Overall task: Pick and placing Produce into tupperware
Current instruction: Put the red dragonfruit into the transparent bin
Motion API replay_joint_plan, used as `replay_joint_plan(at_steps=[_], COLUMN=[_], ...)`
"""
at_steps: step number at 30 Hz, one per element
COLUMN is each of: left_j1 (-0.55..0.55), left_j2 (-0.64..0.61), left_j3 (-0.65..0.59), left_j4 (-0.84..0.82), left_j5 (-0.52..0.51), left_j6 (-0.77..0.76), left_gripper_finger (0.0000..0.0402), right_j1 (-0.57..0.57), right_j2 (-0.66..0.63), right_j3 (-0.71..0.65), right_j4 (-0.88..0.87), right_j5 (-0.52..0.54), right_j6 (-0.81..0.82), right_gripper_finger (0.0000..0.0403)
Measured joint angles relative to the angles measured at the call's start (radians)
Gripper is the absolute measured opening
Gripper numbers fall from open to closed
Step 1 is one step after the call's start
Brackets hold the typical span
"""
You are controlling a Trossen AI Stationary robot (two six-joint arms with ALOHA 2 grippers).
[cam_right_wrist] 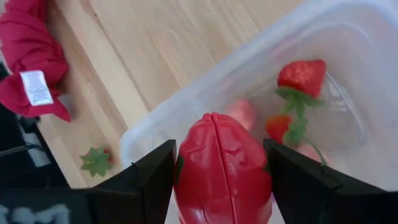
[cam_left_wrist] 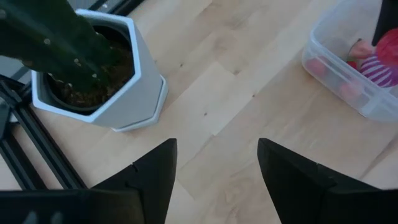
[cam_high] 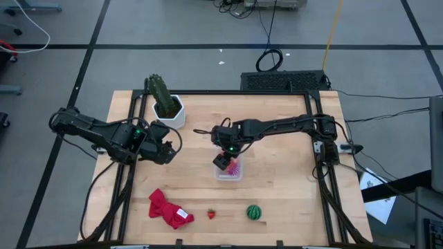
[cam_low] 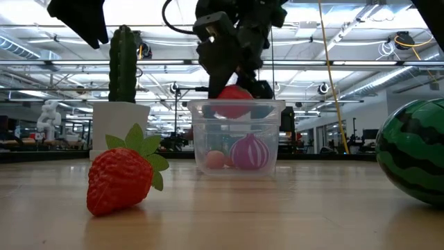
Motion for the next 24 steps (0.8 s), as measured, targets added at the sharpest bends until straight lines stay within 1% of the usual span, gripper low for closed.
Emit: replay_joint_plan(at_steps=[5,9,14,18,24], left_j1=[0.0,0.0,0.0,0.0,0.0], left_j2=[0.0,0.0,0.0,0.0,0.0], left_j3=[0.0,0.0,0.0,0.0,0.0], left_j4=[0.0,0.0,0.001,0.009,0.03], left_j5=[-0.03,-0.055,-0.081,-0.114,-0.122], left_j6=[0.009,0.017,0.017,0.015,0.023], left_gripper_finger=[0.023,0.023,0.023,0.023,0.023], right_j1=[0.0,-0.005,-0.013,-0.011,-0.01], right_j2=[0.0,0.0,0.001,0.022,0.081], right_j3=[0.094,0.143,0.15,0.151,0.15], right_j4=[-0.071,-0.133,-0.212,-0.202,-0.184], right_j5=[0.006,0.006,0.019,0.094,0.101], right_j6=[-0.009,-0.002,0.002,0.013,0.023], right_gripper_finger=[0.022,0.022,0.022,0.022,0.022])
